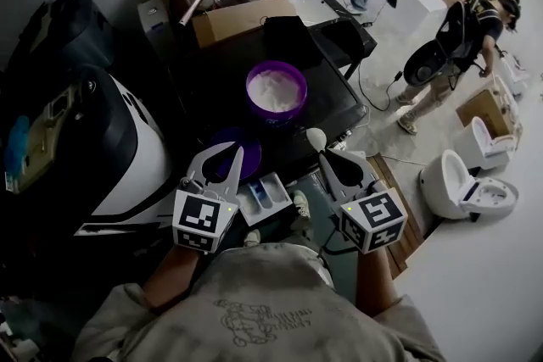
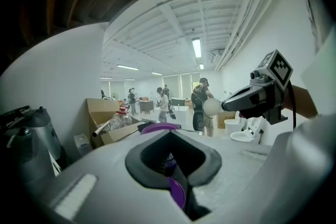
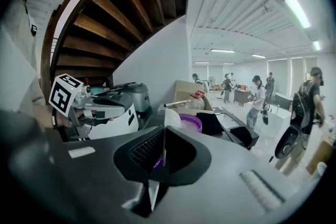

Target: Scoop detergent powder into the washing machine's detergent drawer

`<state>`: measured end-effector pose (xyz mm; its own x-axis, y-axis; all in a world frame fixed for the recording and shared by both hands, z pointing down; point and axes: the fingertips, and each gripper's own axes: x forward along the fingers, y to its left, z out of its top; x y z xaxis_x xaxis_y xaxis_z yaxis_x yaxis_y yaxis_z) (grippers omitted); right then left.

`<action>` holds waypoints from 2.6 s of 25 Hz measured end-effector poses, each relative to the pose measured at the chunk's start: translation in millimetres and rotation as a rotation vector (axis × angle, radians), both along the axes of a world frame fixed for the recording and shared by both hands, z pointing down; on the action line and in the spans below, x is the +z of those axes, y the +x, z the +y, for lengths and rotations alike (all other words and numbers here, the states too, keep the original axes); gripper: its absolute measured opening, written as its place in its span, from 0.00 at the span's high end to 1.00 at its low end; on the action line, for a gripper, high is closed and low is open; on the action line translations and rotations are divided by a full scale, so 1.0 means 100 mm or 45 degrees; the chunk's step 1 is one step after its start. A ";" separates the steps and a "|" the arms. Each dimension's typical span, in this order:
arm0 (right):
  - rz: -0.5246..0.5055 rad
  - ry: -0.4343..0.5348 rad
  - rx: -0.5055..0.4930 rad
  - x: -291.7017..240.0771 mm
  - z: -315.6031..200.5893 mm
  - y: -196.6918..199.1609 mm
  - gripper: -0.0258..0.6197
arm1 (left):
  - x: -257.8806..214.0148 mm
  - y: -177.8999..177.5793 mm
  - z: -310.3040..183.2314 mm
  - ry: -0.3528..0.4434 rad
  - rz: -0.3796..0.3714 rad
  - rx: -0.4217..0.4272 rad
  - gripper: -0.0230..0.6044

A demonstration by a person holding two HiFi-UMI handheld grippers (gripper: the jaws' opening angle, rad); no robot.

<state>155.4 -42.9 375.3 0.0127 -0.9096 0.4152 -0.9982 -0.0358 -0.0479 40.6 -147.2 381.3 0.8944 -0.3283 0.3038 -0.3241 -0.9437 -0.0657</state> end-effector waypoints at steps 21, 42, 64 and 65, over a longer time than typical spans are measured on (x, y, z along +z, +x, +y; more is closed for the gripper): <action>-0.100 -0.058 -0.575 0.20 -1.07 1.14 0.91 | -0.08 0.61 -0.56 -0.065 0.006 -0.659 0.96; -0.162 -0.043 -0.730 0.24 -1.41 1.15 0.91 | 0.00 0.62 -0.52 -0.002 -0.102 -0.804 0.96; 0.386 -0.476 -0.800 0.79 -2.15 0.84 0.91 | 0.03 0.46 -0.84 -0.038 -0.040 -0.697 0.96; 0.411 -0.509 -0.818 0.84 -2.16 0.81 0.91 | 0.03 0.46 -0.84 -0.038 -0.040 -0.694 0.96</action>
